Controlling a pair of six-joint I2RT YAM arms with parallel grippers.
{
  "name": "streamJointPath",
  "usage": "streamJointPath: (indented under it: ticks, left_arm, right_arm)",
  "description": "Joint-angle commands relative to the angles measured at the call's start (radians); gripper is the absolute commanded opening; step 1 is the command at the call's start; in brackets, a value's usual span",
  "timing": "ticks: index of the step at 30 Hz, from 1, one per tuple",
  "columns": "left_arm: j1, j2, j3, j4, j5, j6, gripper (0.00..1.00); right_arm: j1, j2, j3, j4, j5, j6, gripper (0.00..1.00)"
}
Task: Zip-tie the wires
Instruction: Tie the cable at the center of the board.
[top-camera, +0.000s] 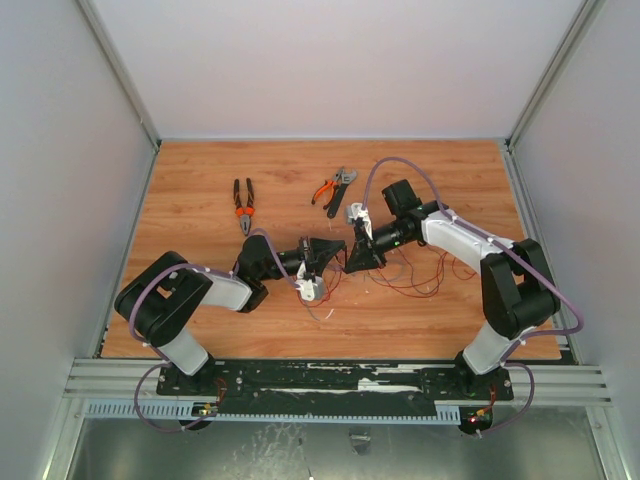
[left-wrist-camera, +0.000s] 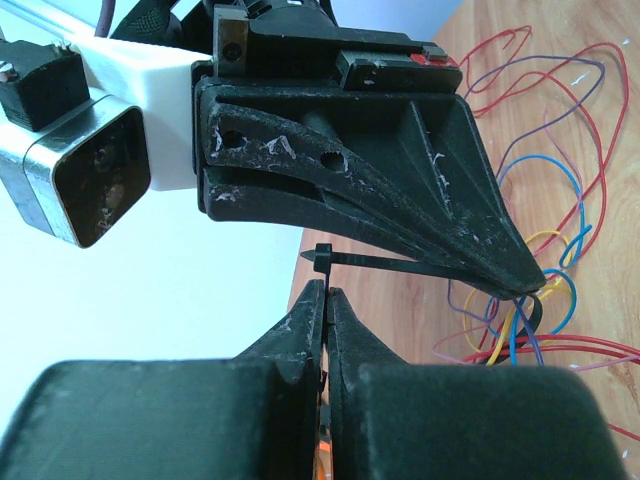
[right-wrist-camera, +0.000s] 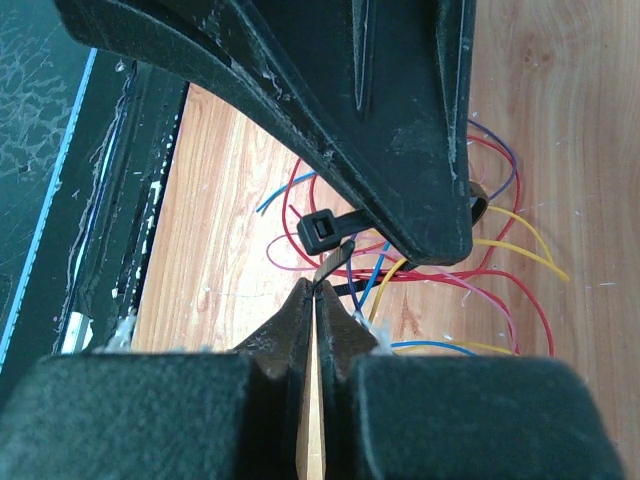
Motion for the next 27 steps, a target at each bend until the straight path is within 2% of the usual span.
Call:
streamJointPath:
  ticks: [1, 10, 27]
  left_arm:
    - [-0.008, 0.011, -0.003, 0.034, -0.004, 0.001, 0.00]
    - [-0.008, 0.011, 0.000, 0.041, -0.004, -0.011, 0.00]
    - [-0.010, 0.005, -0.002, 0.042, -0.002, -0.007, 0.00]
  right_arm:
    - [-0.005, -0.017, 0.008, 0.009, -0.020, 0.013, 0.00]
    - [0.014, -0.053, -0.080, 0.087, -0.022, 0.062, 0.00]
    - [0.022, -0.021, -0.037, 0.068, -0.029, 0.042, 0.00]
